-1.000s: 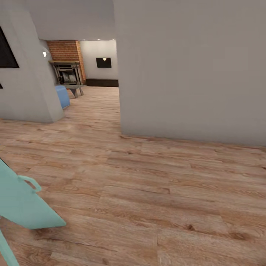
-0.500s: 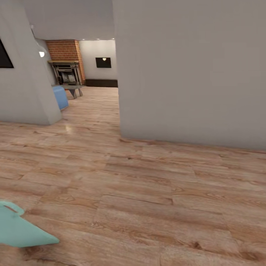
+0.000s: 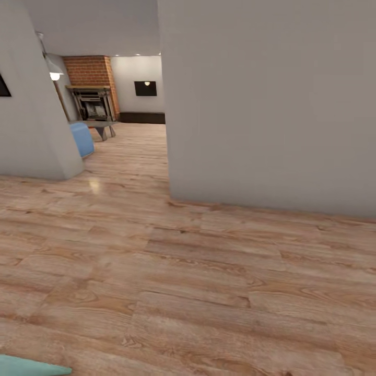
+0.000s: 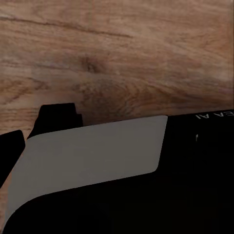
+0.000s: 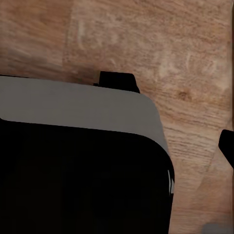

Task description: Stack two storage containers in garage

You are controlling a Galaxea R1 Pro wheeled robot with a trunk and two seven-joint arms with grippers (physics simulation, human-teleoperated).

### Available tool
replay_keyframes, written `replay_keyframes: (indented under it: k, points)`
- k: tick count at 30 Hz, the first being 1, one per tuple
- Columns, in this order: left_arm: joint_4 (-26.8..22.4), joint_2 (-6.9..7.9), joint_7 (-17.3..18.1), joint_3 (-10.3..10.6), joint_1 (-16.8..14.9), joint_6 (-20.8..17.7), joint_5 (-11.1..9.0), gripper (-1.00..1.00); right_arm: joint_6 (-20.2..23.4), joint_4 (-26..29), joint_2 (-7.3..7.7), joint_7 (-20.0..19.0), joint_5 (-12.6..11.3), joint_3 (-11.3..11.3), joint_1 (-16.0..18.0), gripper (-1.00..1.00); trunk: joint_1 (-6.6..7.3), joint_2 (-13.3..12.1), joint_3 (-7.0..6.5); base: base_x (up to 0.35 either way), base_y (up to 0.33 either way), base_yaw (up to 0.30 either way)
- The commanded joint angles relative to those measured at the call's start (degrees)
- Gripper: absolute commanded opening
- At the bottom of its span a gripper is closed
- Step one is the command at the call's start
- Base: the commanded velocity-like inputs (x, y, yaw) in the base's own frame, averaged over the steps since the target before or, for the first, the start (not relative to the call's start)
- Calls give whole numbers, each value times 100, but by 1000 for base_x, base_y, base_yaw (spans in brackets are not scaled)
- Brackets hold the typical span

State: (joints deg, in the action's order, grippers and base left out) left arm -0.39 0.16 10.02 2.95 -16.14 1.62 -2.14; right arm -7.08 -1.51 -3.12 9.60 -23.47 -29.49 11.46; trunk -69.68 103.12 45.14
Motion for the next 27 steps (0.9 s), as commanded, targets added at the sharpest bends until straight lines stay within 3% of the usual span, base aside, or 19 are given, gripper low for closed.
replay_keyframes:
  k: [1,19,27]
  points:
    - [4,2,17,30,-3,9,-23,100,-30,-16,-4,6,-53,-48,6,100,-3,2,5,324,0,0]
    - [3,-7,17,30,-3,-6,-21,100,6,-16,-16,14,-61,-48,6,100,-3,2,5,324,0,4]
    - [0,-7,17,30,-3,0,-14,100,-3,-16,-11,15,-59,-48,6,100,-3,2,5,324,0,212]
